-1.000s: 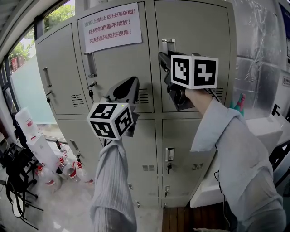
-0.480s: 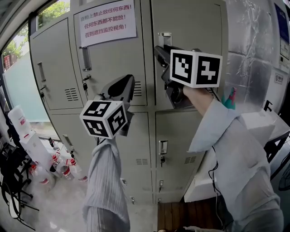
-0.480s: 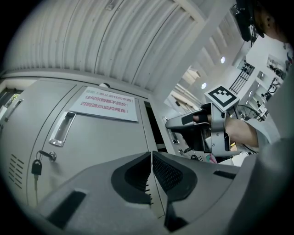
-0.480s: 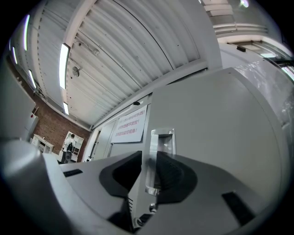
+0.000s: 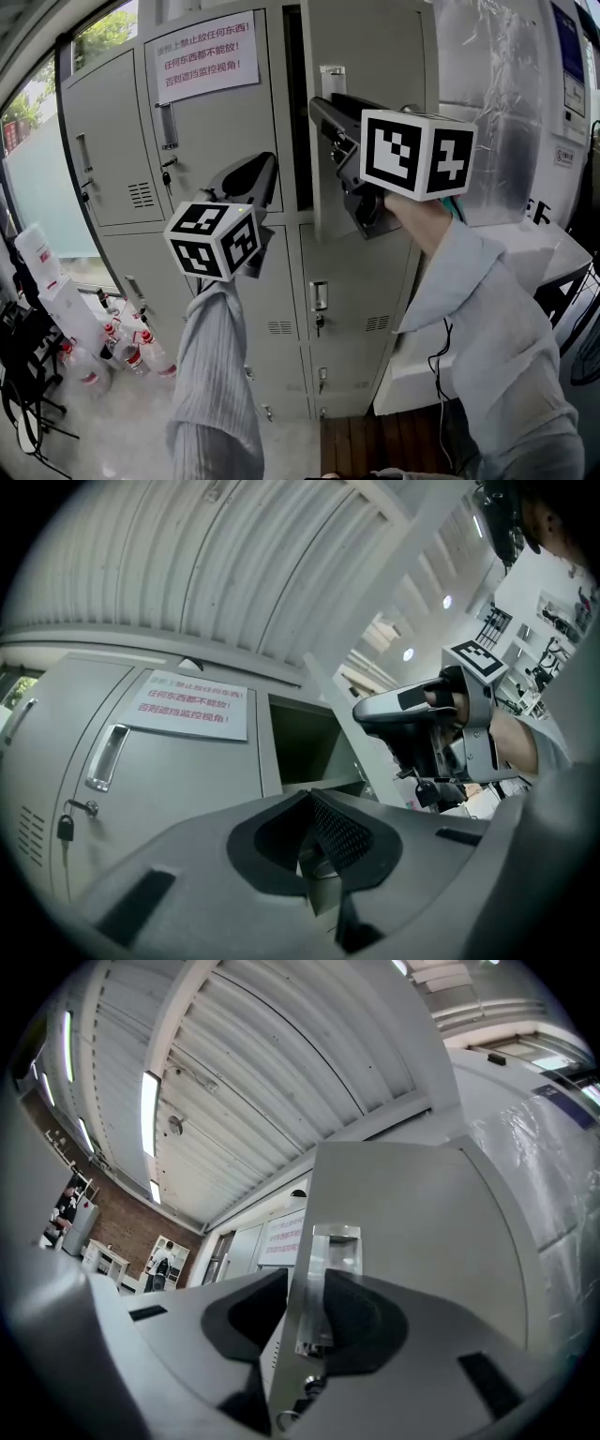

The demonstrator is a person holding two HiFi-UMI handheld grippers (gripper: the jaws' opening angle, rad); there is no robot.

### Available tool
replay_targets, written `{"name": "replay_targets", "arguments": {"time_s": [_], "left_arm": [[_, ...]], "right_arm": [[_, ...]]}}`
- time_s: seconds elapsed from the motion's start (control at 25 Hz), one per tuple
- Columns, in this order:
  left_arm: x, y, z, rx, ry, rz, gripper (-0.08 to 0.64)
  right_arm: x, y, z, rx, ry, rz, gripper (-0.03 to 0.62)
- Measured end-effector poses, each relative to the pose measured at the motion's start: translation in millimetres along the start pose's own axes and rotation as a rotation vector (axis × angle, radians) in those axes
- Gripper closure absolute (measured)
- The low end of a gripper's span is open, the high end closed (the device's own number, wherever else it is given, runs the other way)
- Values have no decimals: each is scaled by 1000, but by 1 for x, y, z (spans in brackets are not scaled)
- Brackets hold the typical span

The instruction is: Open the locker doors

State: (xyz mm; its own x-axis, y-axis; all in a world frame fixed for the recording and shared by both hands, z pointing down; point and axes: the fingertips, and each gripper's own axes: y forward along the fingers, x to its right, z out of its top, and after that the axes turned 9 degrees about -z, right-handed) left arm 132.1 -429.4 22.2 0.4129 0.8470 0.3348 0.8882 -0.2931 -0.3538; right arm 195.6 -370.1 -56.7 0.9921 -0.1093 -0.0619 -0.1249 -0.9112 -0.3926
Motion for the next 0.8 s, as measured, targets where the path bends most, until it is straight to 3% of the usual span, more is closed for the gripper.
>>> {"name": "replay_targets", "arguments": {"time_s": [0.8], "left_arm": [[107,-1,29,-37,-34,47,543]], "right_arm": [[29,-99,38,33,22,145,476]]}}
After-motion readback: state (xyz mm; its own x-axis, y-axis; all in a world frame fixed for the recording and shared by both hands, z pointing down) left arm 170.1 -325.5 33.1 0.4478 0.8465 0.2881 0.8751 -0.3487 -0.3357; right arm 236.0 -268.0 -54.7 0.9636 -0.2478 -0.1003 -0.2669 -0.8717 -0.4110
